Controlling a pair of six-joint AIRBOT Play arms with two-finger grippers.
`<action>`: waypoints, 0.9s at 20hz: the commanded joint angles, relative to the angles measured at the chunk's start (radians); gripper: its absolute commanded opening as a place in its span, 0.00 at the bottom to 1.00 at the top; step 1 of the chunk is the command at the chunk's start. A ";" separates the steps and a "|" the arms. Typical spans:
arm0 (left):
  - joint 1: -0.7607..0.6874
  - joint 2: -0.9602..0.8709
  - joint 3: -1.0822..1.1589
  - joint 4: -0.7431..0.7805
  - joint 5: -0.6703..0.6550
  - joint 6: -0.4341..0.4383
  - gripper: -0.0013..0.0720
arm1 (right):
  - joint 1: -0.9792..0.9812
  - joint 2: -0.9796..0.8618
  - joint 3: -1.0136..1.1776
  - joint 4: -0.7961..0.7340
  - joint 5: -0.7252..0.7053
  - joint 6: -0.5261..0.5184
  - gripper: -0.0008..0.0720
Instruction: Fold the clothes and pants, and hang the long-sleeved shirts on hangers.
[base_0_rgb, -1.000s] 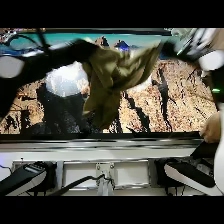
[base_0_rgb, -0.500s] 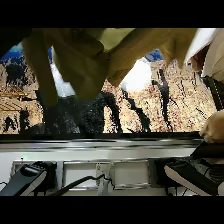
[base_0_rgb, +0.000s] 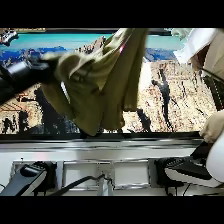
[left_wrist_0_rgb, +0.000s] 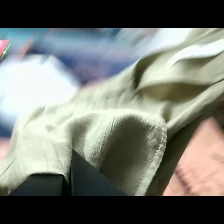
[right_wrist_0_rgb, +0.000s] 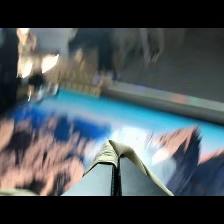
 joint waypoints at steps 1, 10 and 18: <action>0.001 0.093 -0.239 0.381 -0.047 -0.415 0.03 | 0.128 -0.133 0.002 -0.102 0.032 0.002 0.05; 0.126 0.232 -0.503 0.815 0.200 -0.891 0.27 | 0.282 -0.426 0.002 -0.114 0.108 -0.047 0.05; 0.212 0.348 -0.500 0.920 0.207 -0.891 0.46 | 0.323 -0.506 0.003 -0.104 0.027 -0.022 0.05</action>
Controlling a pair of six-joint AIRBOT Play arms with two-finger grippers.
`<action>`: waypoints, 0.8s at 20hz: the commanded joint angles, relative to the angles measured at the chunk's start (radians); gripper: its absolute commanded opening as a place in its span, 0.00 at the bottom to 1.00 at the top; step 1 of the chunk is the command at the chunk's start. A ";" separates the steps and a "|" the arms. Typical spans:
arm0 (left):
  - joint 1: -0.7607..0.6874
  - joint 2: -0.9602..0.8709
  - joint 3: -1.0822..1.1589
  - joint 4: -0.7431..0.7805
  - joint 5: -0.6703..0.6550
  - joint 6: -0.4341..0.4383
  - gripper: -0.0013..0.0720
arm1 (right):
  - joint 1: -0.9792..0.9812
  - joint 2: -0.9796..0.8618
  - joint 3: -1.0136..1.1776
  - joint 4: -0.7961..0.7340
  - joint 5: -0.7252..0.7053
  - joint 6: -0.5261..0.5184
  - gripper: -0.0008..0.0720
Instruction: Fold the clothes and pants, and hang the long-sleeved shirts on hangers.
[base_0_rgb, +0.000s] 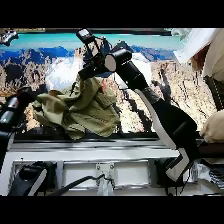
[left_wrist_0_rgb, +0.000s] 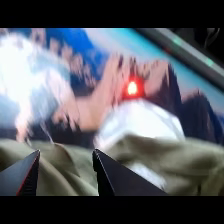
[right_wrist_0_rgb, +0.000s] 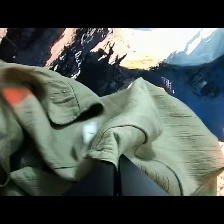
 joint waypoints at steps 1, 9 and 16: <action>0.116 0.103 -0.003 0.140 -0.028 -0.010 0.37 | 0.009 -0.017 0.001 0.006 -0.008 0.010 0.05; 0.802 -0.109 0.033 -0.140 -0.058 0.321 0.52 | 0.009 -0.007 0.001 0.058 0.024 -0.015 0.05; 0.884 -0.849 0.702 -0.278 -0.196 1.101 0.50 | 0.009 -0.007 0.001 0.059 0.058 -0.036 0.05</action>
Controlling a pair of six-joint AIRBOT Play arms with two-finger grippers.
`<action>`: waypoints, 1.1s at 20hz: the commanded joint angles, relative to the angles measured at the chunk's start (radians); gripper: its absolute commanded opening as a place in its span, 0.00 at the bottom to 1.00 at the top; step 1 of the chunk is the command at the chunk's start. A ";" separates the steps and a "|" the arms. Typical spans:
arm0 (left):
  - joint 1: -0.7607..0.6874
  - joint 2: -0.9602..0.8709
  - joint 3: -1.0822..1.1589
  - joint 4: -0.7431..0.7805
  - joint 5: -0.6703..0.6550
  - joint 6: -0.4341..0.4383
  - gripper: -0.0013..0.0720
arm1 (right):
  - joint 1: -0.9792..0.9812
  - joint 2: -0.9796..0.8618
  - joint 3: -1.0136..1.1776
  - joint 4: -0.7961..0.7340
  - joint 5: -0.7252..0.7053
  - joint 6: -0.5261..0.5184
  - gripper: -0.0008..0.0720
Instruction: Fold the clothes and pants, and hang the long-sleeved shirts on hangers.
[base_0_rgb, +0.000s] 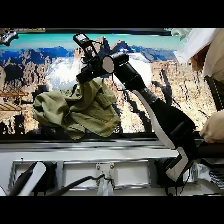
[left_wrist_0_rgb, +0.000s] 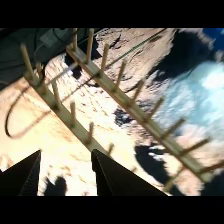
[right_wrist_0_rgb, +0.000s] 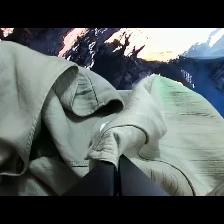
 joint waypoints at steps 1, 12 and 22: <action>0.031 -0.373 0.376 -0.037 -0.169 0.409 0.50 | 0.001 0.000 0.001 0.003 0.032 -0.005 0.05; 0.054 -0.708 0.666 0.066 -0.158 0.439 0.50 | 0.001 0.000 0.001 0.003 0.017 0.042 0.05; 0.065 -0.822 0.666 0.066 -0.019 0.478 0.50 | 0.001 0.001 0.001 0.005 0.043 0.053 0.05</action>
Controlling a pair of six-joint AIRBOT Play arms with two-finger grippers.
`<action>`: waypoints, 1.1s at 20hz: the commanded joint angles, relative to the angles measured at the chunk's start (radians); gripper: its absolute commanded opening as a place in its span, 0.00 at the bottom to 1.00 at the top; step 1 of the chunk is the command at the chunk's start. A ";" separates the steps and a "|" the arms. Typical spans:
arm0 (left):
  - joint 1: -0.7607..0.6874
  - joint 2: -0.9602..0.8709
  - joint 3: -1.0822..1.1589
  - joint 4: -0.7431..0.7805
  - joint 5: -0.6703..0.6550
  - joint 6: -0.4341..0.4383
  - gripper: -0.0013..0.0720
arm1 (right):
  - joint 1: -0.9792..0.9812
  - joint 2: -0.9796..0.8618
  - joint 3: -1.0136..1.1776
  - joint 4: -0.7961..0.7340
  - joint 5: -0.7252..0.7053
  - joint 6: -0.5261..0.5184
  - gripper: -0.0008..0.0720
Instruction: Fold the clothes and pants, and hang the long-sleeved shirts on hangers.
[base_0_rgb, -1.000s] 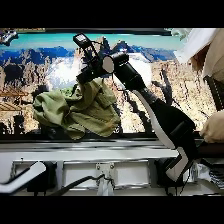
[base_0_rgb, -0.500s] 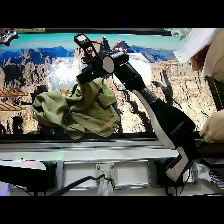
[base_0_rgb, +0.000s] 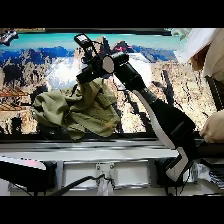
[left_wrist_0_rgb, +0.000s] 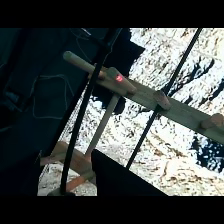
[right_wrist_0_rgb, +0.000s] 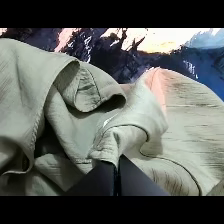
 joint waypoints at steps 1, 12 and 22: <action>0.009 -0.049 0.002 0.002 0.070 0.018 0.50 | 0.001 0.001 0.001 0.002 0.026 0.005 0.05; 0.052 -0.150 0.118 -0.076 0.127 0.019 0.25 | 0.001 0.000 0.001 0.003 0.027 0.057 0.05; 0.050 -0.140 0.117 -0.217 0.066 0.137 0.07 | 0.001 0.001 0.001 0.003 0.027 0.057 0.05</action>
